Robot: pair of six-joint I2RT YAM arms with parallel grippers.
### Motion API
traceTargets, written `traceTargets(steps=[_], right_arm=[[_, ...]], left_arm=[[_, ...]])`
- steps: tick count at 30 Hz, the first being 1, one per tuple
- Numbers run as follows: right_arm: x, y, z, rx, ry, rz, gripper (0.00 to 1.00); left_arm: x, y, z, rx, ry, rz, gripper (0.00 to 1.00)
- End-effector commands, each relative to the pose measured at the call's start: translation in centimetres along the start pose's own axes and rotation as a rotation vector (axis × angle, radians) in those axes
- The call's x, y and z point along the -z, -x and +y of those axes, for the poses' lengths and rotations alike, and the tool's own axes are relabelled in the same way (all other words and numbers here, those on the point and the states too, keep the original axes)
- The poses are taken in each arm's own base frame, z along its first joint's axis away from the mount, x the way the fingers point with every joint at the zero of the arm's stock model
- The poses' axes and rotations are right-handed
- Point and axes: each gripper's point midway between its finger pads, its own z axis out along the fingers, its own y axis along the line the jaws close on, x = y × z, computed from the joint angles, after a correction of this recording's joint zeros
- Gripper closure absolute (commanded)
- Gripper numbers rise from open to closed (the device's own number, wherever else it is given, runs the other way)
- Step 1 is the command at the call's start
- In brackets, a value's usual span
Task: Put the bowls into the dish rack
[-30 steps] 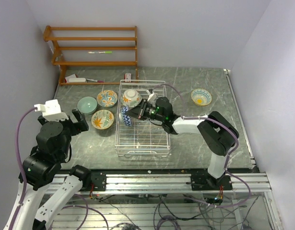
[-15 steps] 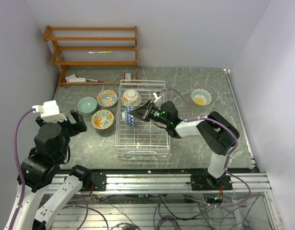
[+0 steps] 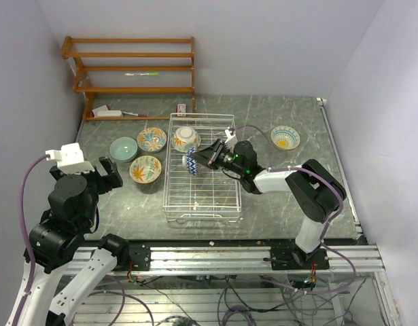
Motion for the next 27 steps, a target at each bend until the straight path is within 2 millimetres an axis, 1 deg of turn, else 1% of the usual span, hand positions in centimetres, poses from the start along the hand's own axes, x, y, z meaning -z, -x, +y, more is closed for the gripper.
traceTargets(steps=[1,3,6,10,13,15,17,19,24,27], right_arm=[[0.9,-1.0,-5.5,-0.053,-0.155,0.038,0.95],[0.7,-1.1,-5.2,-0.055,-0.128,0.046,1.0],[0.1,-1.3,-2.8,-0.037,-0.059,0.067,1.0],[-1.1,-0.8,0.6,0.012,-0.009,0.071,1.0],[-1.9,-0.7,1.6,-0.012,0.025,0.079,1.0],[-2.5,-1.0,1.4,-0.044,0.035,0.093,1.0],[-2.9,-1.5,0.7,-0.089,0.032,0.105,1.0],[-3.0,-2.1,-0.5,-0.138,0.024,0.115,1.0],[-2.7,-3.2,-3.4,-0.211,-0.047,0.125,1.0],[-1.9,-3.2,-5.1,-0.215,-0.128,0.099,0.99]], left_arm=[[0.1,0.4,0.2,0.002,0.012,-0.013,0.02],[0.0,0.4,0.2,-0.001,0.013,-0.012,0.02],[0.1,0.7,0.3,-0.003,0.015,-0.014,0.02],[0.2,1.1,0.2,-0.001,0.013,-0.022,0.02],[0.2,1.2,0.2,0.0,0.011,-0.024,0.02],[0.1,1.2,0.2,0.0,0.012,-0.022,0.02],[0.1,1.3,0.1,0.0,0.011,-0.022,0.02],[0.1,1.4,0.1,-0.002,0.011,-0.025,0.02],[0.1,1.7,0.1,-0.009,0.012,-0.027,0.02],[0.0,1.7,0.0,-0.009,0.012,-0.023,0.02]])
